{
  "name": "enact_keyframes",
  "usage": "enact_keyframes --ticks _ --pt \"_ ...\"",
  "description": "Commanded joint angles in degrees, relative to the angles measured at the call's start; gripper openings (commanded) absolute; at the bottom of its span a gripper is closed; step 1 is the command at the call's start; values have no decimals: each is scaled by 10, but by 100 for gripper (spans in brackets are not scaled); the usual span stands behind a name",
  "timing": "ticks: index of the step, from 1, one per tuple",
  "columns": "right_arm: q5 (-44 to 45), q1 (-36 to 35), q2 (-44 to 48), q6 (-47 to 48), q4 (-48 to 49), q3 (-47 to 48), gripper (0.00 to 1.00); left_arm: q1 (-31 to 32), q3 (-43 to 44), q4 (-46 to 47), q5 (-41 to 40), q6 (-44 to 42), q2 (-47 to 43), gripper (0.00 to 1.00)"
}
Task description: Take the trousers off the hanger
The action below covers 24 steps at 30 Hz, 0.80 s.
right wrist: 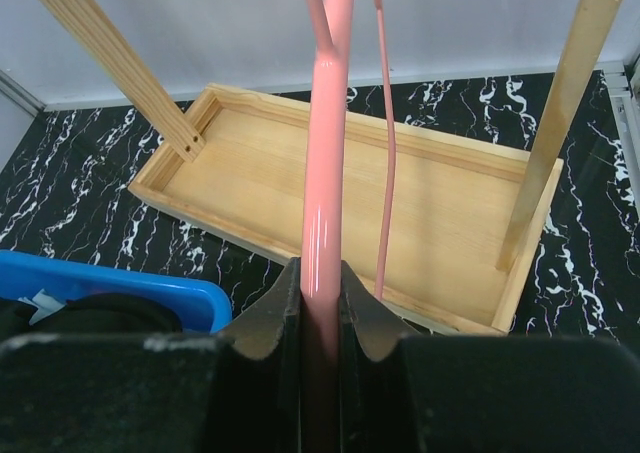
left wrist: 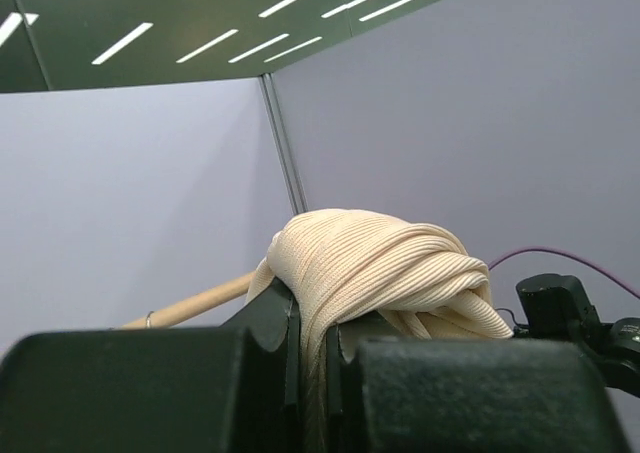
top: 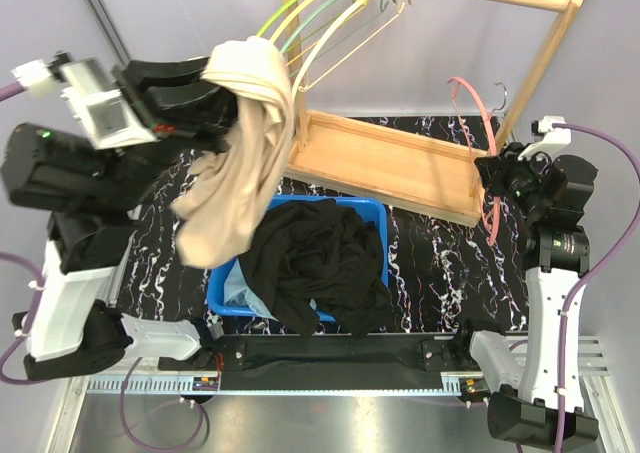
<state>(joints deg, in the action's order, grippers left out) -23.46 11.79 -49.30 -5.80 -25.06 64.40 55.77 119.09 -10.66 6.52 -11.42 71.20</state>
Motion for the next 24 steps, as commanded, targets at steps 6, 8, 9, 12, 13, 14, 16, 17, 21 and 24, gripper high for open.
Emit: enact_keyframes --ticks 6,8,9,12,13,14,16,17,21,24 --pt "-15 3 1 22 51 1 0 -2 -116 -56 -56 11 -84 0" --pt "-16 3 1 24 51 1 0 -2 -180 -86 -83 24 -103 0" --pt "-18 3 1 25 51 0 0 -2 -205 -95 -91 33 -125 0" --pt "-23 4 3 30 48 1 0 -2 -348 -97 -124 75 -180 0" --pt "-26 4 3 34 48 1 0 -2 -393 -86 -141 101 -194 0" --pt "-31 4 3 37 47 1 0 -2 -480 -64 -151 113 -206 0" --pt "-60 4 3 45 46 1 0 -3 -598 -25 -179 162 -237 0" --pt "-78 4 3 53 43 5 0 -4 -633 -12 -187 178 -248 0" --pt "-191 3 3 92 26 20 0 -6 -780 57 -225 265 -258 0" --pt "-185 3 -2 92 32 27 0 -7 -865 104 -242 329 -250 0"
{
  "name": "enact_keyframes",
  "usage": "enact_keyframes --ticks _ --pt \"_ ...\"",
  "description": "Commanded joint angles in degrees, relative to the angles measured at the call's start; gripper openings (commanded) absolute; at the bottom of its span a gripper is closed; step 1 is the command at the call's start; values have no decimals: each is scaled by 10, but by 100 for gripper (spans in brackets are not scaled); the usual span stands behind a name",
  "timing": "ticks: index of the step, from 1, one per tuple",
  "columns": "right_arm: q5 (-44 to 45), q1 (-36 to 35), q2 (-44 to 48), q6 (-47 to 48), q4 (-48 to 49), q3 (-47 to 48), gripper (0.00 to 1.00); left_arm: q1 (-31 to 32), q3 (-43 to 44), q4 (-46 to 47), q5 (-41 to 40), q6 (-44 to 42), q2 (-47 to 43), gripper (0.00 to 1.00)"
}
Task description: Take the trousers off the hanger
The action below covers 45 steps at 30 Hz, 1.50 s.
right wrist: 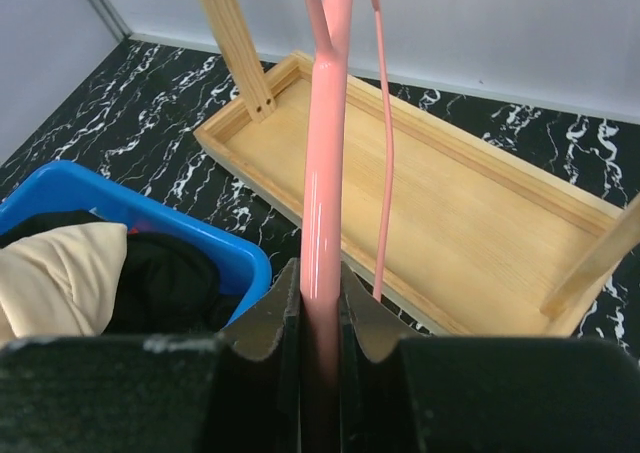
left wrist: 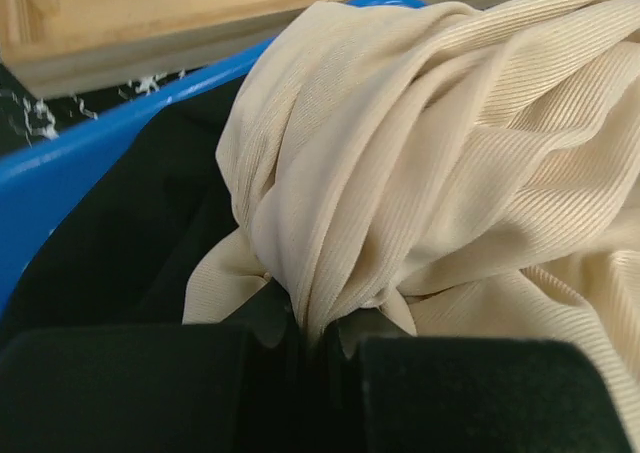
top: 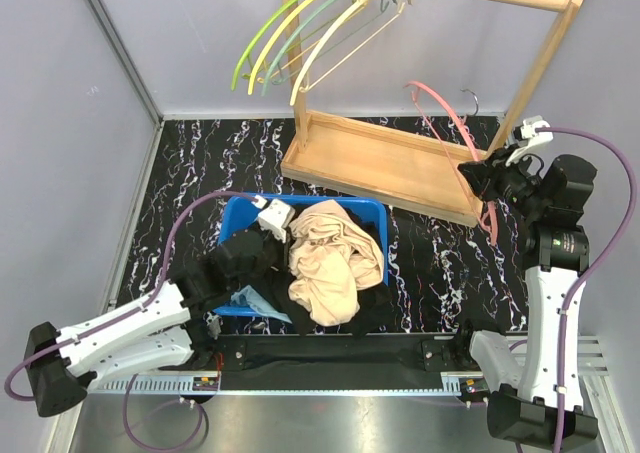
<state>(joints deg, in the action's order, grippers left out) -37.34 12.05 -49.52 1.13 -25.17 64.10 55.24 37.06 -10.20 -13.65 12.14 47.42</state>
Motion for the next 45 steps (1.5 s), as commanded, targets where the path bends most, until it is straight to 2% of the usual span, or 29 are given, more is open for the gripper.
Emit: enact_keyframes --ticks 1,3,5,7,8,10,11,15,20,29,41,45 --pt "-43 1 -1 27 33 34 0 -1 -72 112 -44 122 -9 0" --pt "-41 0 -12 33 35 51 0 -1 -91 115 -43 144 -7 5" --pt "-37 1 -36 33 35 78 0 -1 -112 116 -45 164 -26 32" --pt "-23 1 -57 27 34 103 0 -1 -124 113 -55 166 -50 49" --pt "-21 1 -80 27 34 129 0 -1 -124 110 -59 163 -80 63" --pt "-11 0 -109 20 42 154 0 -1 -119 103 -71 152 -109 75" --pt "-6 1 -121 14 49 181 0 -1 -116 88 -74 147 -136 84" --pt "14 1 -178 -6 51 260 0 -1 -93 54 -74 119 -188 99" --pt "31 1 -260 -38 30 365 0 -1 -61 9 -65 97 -232 99" --pt "88 1 -361 -114 -17 491 0 -1 -22 -61 -96 65 -285 99" --pt "112 17 -378 -133 -43 464 2 -1 13 -103 -131 41 -309 99" --pt "104 17 -355 -105 -42 437 23 -1 23 -105 -136 36 -306 99"
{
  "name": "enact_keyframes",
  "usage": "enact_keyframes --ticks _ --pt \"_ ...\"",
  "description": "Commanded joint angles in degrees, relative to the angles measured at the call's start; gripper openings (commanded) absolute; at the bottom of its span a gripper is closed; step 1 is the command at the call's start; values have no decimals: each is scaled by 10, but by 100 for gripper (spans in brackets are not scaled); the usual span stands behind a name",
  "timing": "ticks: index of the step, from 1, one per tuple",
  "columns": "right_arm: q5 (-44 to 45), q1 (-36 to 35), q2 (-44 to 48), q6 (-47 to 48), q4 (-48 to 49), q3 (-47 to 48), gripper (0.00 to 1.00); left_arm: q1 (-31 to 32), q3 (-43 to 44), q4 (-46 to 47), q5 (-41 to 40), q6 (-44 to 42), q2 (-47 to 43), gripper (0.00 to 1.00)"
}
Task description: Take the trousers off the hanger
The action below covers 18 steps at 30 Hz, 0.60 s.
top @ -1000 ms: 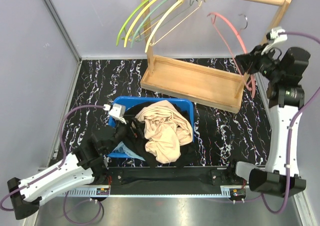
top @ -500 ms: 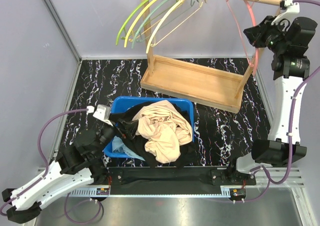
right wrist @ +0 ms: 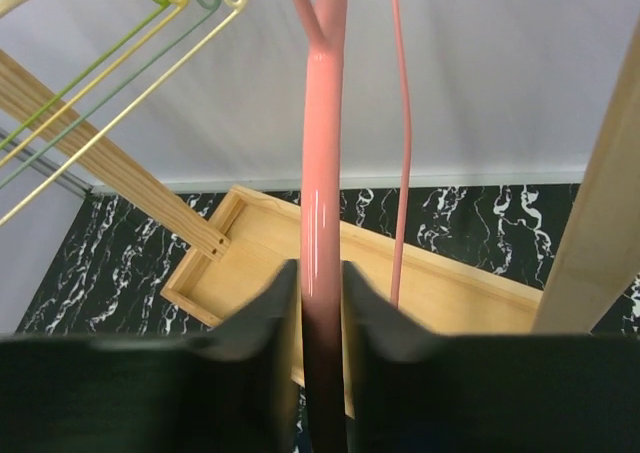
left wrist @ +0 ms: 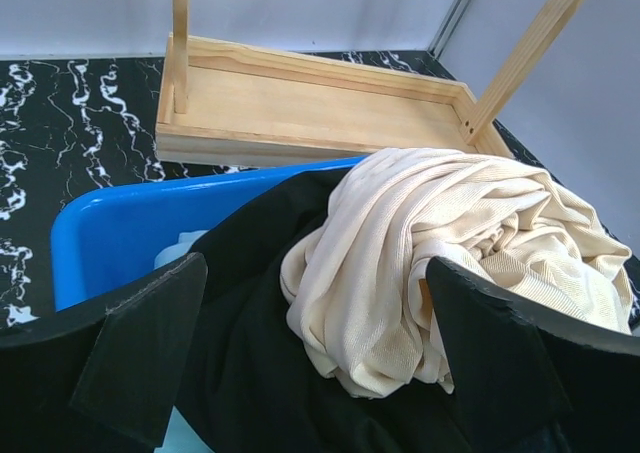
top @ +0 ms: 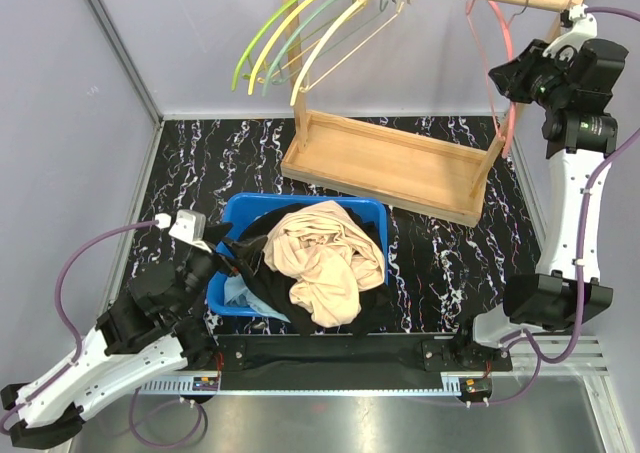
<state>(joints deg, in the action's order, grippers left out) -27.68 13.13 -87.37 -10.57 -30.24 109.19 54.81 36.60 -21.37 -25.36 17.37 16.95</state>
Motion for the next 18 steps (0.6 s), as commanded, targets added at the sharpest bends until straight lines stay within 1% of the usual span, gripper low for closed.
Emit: enact_keyframes --ticks 1,3,4,6,7,9,12,15,18 --pt "8 6 35 19 11 -19 38 3 31 6 -19 -18 0 99" --pt "11 7 48 39 11 -31 46 3 37 5 -20 -22 2 99" --pt "12 7 63 45 11 -41 59 3 38 4 -20 -23 5 99" --pt "17 7 89 63 12 -50 69 3 42 0 -28 -25 8 99" --pt "18 7 98 69 14 -63 80 3 44 -3 -35 -25 11 99" --pt "32 7 119 86 16 -78 88 3 50 -11 -57 -23 14 99" --pt "57 8 164 108 18 -110 98 3 51 -6 -88 -26 17 99" --pt "83 13 211 155 19 -143 100 3 54 10 -113 -41 17 99" --pt "119 26 257 165 32 -184 100 3 67 20 -141 -55 29 99"
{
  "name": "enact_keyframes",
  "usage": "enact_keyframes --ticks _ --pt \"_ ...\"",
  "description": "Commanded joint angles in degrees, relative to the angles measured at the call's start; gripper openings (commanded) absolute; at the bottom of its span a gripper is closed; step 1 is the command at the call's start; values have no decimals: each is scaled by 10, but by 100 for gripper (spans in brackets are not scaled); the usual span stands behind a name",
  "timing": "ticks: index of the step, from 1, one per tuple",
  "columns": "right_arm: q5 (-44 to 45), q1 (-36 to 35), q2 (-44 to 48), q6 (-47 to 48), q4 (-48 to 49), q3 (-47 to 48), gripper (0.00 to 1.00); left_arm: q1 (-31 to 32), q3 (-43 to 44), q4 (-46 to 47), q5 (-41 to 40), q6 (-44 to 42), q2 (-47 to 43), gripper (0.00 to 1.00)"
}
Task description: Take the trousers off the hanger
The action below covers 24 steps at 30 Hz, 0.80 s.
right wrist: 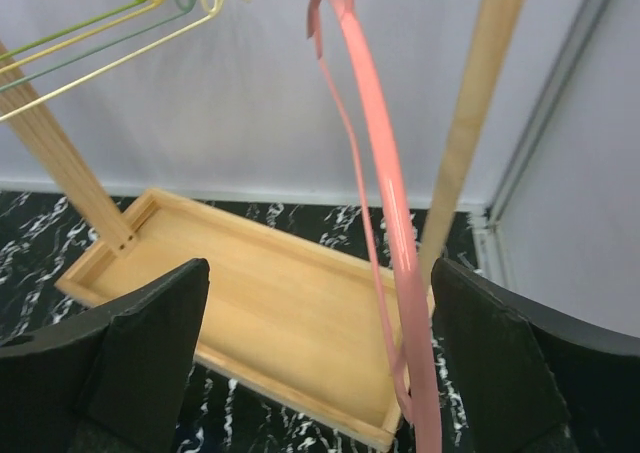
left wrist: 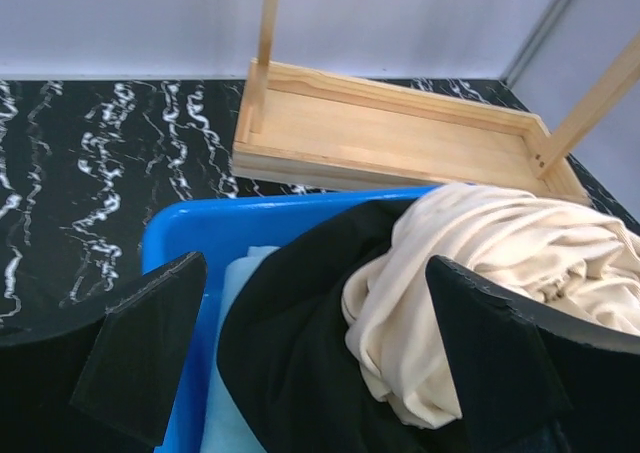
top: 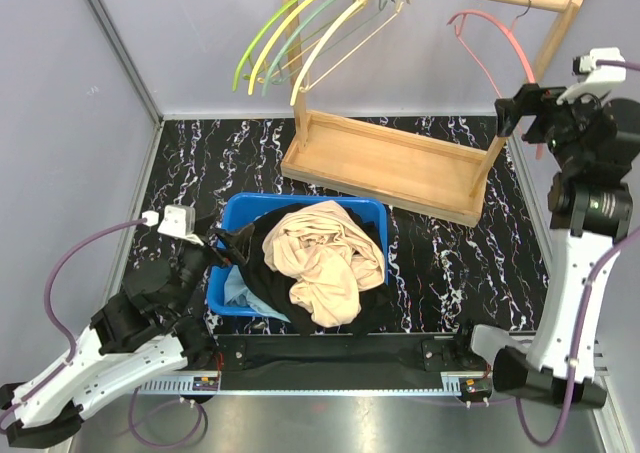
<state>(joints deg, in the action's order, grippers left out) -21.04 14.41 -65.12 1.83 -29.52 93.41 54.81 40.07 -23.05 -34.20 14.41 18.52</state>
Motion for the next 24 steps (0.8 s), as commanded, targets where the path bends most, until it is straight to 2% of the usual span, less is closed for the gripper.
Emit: enact_keyframes --ticks 1,7,10,12,14,15,22,24 --pt "57 16 54 43 25 -45 99 3 39 37 -61 -29 28 99" --pt "119 22 114 40 28 -90 100 2 110 33 -118 -58 119 99" --pt "198 22 128 27 43 -103 100 -16 145 45 -118 -74 163 99" --pt "260 21 133 12 50 -109 100 -66 170 43 -73 -68 185 99" --pt "305 20 141 3 51 -115 100 -157 183 43 -13 -55 216 99" --pt "314 20 145 0 48 -116 100 -189 192 45 53 -37 226 99" --pt "379 19 178 1 39 -134 100 -445 225 64 258 45 300 99" --pt "398 19 187 7 39 -139 100 -481 225 75 307 68 308 99"
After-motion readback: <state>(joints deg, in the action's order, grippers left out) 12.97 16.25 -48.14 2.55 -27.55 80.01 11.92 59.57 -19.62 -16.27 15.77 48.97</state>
